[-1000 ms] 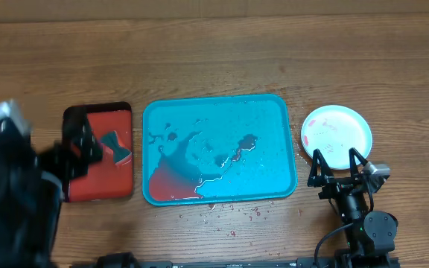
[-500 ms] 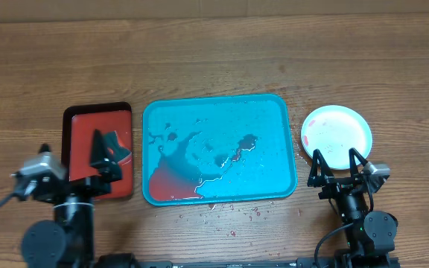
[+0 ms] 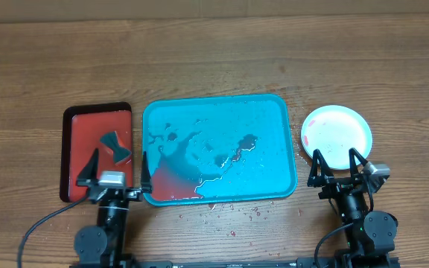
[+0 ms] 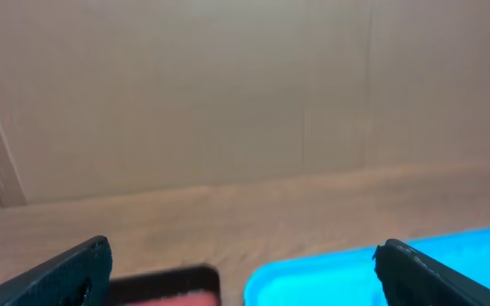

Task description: Clean dirty plates on tray and stack at the side

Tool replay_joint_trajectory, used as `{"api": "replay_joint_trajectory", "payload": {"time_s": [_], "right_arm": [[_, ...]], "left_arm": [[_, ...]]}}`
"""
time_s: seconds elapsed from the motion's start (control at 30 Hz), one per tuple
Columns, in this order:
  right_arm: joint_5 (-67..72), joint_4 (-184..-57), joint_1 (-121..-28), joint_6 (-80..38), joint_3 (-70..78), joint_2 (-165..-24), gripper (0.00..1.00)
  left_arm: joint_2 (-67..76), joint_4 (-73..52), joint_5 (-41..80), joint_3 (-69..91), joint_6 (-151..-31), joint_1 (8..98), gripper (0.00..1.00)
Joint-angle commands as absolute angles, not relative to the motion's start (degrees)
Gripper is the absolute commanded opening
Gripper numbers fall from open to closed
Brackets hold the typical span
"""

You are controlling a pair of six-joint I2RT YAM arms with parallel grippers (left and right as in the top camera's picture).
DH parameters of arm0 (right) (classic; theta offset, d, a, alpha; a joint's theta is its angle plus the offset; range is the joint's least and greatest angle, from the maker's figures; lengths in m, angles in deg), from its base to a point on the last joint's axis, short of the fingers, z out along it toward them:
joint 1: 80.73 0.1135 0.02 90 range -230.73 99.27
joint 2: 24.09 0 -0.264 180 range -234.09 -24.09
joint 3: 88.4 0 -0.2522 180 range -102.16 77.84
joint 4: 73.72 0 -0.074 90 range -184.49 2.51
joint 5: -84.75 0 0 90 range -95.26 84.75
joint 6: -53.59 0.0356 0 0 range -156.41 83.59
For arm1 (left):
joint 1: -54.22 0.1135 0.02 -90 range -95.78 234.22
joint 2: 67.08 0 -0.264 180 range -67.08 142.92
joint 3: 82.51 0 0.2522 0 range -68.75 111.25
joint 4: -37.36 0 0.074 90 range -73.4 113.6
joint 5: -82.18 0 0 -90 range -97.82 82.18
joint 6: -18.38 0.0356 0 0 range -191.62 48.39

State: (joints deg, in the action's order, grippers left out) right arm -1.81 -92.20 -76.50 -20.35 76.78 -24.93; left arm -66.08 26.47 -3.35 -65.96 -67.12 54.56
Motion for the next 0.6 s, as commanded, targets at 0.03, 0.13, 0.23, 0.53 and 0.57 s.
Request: {"api": "replay_joint_trajectory", "payload": {"time_s": [0.03, 0.13, 0.23, 0.53, 0.57], "right_arm": [[-2.16, -91.98, -76.2, -21.03, 77.39, -24.25, 1.0], [-2.16, -91.98, -76.2, -21.03, 77.39, -24.25, 1.0], [-2.16, -91.98, -76.2, -21.03, 77.39, -24.25, 1.0], [-2.16, -91.98, -76.2, -21.03, 77.39, -24.25, 1.0], [-2.16, -92.0, -76.2, -21.03, 77.39, -24.25, 1.0]], "left_arm": [[-66.89, 23.41, -2.01, -68.5, -59.56, 54.03, 1.0], [-66.89, 19.35, -2.39, -68.48, -58.21, 54.03, 1.0], [-66.85, 19.59, -2.39, -68.5, -58.93, 54.01, 1.0], [-66.83, 19.59, -2.41, -68.48, -58.93, 54.03, 1.0], [-66.83, 19.59, -2.39, -68.48, -58.93, 54.03, 1.0]]}}
